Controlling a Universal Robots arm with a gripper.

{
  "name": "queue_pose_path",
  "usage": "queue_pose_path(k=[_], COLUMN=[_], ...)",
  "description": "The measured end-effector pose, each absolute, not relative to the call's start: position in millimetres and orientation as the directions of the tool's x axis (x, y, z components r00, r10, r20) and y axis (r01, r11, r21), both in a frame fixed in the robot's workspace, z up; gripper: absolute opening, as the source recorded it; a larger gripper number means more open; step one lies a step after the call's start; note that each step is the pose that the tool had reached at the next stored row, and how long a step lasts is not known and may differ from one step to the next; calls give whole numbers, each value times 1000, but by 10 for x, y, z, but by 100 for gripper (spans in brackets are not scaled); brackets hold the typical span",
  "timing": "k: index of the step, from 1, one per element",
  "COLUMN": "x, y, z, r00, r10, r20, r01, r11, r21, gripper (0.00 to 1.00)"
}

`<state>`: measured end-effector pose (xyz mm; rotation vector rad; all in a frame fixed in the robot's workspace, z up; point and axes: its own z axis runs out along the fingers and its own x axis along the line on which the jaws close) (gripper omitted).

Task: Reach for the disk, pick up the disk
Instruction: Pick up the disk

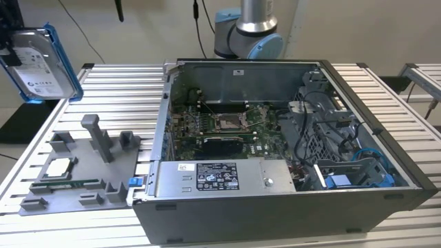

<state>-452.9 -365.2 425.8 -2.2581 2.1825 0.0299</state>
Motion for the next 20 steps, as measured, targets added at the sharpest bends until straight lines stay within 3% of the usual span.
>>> queue_pose_path(k=[20], x=[-4530], y=[-3652], z=[4558], r00=[34], r10=[-999], r20=[-14], r01=[-999], r11=[-34], r21=[12], gripper=[0])
